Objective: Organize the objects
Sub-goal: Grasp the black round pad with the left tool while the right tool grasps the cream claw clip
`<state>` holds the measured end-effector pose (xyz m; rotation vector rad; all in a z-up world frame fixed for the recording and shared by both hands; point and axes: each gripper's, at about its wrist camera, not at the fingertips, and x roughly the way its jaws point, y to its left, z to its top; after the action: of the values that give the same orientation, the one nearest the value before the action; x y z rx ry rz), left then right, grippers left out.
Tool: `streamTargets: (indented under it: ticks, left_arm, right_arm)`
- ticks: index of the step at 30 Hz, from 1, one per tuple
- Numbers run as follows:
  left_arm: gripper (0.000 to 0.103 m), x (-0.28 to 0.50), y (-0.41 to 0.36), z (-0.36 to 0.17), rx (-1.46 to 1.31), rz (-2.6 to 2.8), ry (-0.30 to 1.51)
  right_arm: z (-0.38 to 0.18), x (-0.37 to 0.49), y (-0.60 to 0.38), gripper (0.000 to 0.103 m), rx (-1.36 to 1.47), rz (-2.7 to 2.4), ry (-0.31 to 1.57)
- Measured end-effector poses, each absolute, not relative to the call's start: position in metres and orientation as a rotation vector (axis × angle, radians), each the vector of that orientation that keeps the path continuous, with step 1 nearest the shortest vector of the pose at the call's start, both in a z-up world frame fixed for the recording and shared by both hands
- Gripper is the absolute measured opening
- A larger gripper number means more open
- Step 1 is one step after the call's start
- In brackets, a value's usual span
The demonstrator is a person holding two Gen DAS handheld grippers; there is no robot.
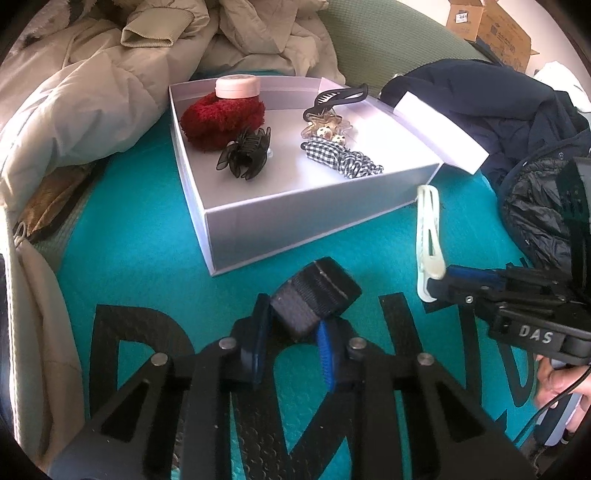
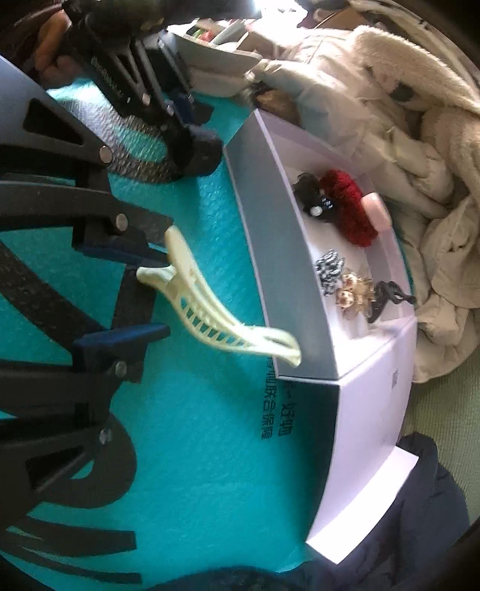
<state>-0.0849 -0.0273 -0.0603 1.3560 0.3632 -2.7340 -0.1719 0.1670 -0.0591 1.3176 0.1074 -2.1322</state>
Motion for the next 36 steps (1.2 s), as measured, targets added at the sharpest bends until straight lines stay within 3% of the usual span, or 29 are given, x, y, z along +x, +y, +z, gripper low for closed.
streamTargets:
  ticks: [2, 4, 5, 6, 15, 24, 25, 27, 29, 30, 33, 36]
  left_arm:
    - [0.023, -0.084, -0.027, -0.06, 1.356, -2.735, 0.369]
    - [0.023, -0.084, -0.026, -0.06, 1.357, -2.734, 0.366]
    - [0.023, -0.084, -0.027, -0.06, 1.358, -2.733, 0.366]
    - [0.023, -0.084, -0.027, -0.06, 1.357, -2.733, 0.368]
    - [0.023, -0.083, -0.034, -0.06, 1.349, -2.717, 0.392]
    - [0.023, -0.087, -0.039, -0.06, 1.336, -2.725, 0.371]
    - [0.023, -0.087, -0.039, -0.06, 1.335, -2.725, 0.369]
    - [0.023, -0.088, -0.039, -0.061, 1.335, -2.724, 0.369]
    - [0.022, -0.089, -0.038, -0.061, 1.336, -2.721, 0.364]
    - [0.013, -0.09, -0.038, -0.061, 1.336, -2.72, 0.361]
    - [0.011, -0.094, -0.033, -0.061, 1.336, -2.726, 0.337]
    - [0.01, -0.095, -0.024, -0.06, 1.337, -2.727, 0.29]
  right_arm:
    - [-0.055, -0.172, 0.17, 0.031, 1.304, -2.147, 0.056]
    - [-0.052, -0.173, 0.17, 0.041, 1.288, -2.164, 0.029]
    - [-0.051, -0.173, 0.169, 0.057, 1.287, -2.172, 0.014]
    - [-0.05, -0.174, 0.168, 0.068, 1.286, -2.172, -0.016]
    - [-0.055, -0.194, 0.159, 0.069, 1.338, -2.227, -0.196]
    - [-0.066, -0.202, 0.136, 0.069, 1.334, -2.341, -0.094]
    - [-0.066, -0.203, 0.135, 0.069, 1.335, -2.346, -0.085]
    - [-0.067, -0.203, 0.133, 0.045, 1.339, -2.379, -0.024]
    - [-0.068, -0.203, 0.134, 0.03, 1.345, -2.411, 0.031]
    - [-0.068, -0.204, 0.137, 0.026, 1.342, -2.409, 0.029]
    - [-0.068, -0.207, 0.148, 0.019, 1.347, -2.376, -0.015]
    - [-0.067, -0.205, 0.154, 0.018, 1.343, -2.353, -0.035]
